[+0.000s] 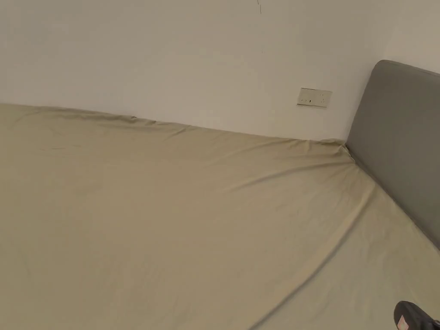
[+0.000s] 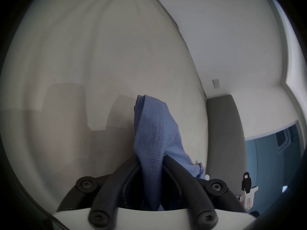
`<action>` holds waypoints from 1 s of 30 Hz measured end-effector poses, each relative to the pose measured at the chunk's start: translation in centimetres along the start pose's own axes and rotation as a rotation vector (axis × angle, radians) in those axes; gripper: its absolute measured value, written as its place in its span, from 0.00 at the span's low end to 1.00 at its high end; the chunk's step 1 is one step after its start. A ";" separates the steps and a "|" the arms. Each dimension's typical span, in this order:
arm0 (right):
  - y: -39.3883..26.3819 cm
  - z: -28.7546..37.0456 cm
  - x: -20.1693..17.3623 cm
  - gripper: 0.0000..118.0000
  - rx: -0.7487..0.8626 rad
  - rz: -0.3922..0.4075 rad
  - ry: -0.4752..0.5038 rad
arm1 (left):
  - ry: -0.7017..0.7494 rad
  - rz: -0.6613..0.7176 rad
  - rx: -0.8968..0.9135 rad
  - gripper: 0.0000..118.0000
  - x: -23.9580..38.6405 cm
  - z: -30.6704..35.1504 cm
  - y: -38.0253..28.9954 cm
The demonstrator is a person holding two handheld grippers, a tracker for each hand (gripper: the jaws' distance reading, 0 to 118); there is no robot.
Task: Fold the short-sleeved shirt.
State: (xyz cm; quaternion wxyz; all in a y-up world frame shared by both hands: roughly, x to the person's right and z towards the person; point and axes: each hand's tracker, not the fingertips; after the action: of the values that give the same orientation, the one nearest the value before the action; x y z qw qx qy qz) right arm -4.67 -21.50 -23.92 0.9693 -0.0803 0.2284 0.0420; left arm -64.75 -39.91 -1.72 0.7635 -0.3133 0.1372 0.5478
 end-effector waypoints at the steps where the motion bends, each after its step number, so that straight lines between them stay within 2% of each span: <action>1: 0.0 0.1 0.0 0.01 0.002 -0.001 0.002 | 0.048 -0.033 -0.005 0.03 0.2 0.6 0.1; 4: -0.1 0.2 -0.1 0.01 0.006 -0.011 0.012 | 0.102 -0.085 0.004 0.03 3.0 1.8 -1.3; 6: -0.1 0.3 -0.1 0.01 0.009 -0.019 0.021 | 0.118 -0.226 0.022 0.03 6.0 1.8 -2.3; 9: -0.1 0.7 0.1 0.01 0.019 -0.028 0.035 | 0.119 -0.359 0.020 0.03 11.8 1.4 -5.0; 10: -0.1 0.9 0.3 0.01 0.025 -0.029 0.038 | 0.121 -0.391 0.000 0.03 11.2 0.2 -4.0; 15: -0.3 2.4 1.7 0.01 0.049 -0.057 0.035 | 0.149 -0.549 -0.078 0.03 17.5 -6.5 -9.7; 20: -0.7 4.2 3.9 0.01 0.067 -0.087 -0.010 | 0.298 -0.713 -0.169 0.04 20.1 -14.5 -16.2; 21: -0.8 4.5 4.4 0.01 0.067 -0.092 -0.017 | 0.295 -0.757 -0.192 0.07 20.1 -15.7 -17.2; 22: -0.9 4.7 4.8 0.01 0.066 -0.092 -0.030 | 0.295 -0.776 -0.209 0.19 20.0 -16.5 -18.0; 23: -1.0 4.9 5.1 0.01 0.067 -0.092 -0.043 | 0.281 -0.768 -0.198 0.51 19.9 -16.6 -18.3; 24: -1.1 5.2 5.4 0.01 0.068 -0.096 -0.048 | 0.230 -0.750 -0.195 0.69 19.8 -16.4 -18.4; 25: -1.2 5.4 5.8 0.01 0.069 -0.101 -0.054 | 0.166 -0.717 -0.188 0.74 19.9 -15.6 -18.1; 28: -1.7 5.6 6.5 0.01 0.066 -0.121 -0.069 | 0.070 -0.703 -0.051 0.57 20.3 -12.2 -17.6; 30: -2.1 5.7 6.7 0.01 0.064 -0.138 -0.071 | 0.131 -0.763 0.069 0.28 20.7 -10.0 -17.5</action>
State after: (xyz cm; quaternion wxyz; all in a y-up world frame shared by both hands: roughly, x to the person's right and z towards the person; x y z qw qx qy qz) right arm 4.06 -22.23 -21.68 0.9795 -0.0633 0.1890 -0.0293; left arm -39.79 -34.23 -15.12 0.9121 -0.3503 0.0780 0.1983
